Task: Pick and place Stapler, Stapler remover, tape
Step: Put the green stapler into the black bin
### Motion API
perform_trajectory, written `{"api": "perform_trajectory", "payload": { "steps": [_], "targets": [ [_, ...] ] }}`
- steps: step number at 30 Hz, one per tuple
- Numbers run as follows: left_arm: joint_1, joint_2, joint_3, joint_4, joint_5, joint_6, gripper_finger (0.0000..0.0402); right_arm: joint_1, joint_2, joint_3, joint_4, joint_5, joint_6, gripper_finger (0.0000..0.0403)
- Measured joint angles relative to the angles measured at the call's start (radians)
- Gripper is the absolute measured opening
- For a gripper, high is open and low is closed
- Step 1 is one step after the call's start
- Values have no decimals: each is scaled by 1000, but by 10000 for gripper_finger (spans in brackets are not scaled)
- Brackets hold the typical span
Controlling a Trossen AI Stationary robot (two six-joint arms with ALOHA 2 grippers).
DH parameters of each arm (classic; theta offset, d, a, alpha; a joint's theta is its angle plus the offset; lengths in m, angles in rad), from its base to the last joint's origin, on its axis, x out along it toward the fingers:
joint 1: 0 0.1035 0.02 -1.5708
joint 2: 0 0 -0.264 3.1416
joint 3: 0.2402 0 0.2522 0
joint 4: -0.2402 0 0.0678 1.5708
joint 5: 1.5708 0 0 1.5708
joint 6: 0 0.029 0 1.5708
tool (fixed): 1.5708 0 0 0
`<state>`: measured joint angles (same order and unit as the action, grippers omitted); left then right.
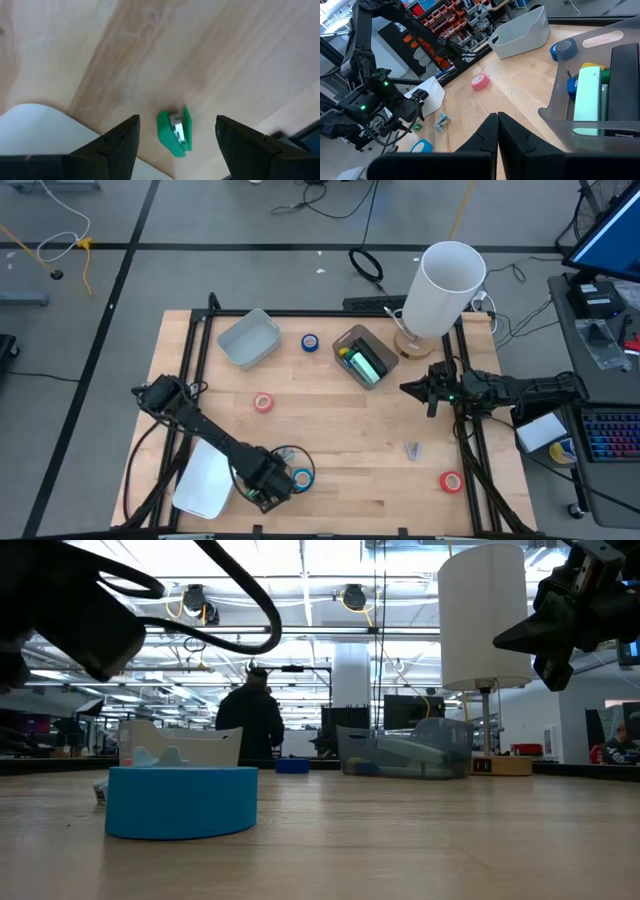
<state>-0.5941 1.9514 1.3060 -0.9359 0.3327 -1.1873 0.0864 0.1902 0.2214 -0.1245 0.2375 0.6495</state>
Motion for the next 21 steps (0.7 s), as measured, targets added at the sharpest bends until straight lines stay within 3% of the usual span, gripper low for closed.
{"api": "perform_trajectory", "payload": {
  "steps": [21],
  "targets": [
    [-16, 0, 11, 2, -72, 77, 257, 0, 0, 0, 0, 1, -6, 4]
  ]
}}
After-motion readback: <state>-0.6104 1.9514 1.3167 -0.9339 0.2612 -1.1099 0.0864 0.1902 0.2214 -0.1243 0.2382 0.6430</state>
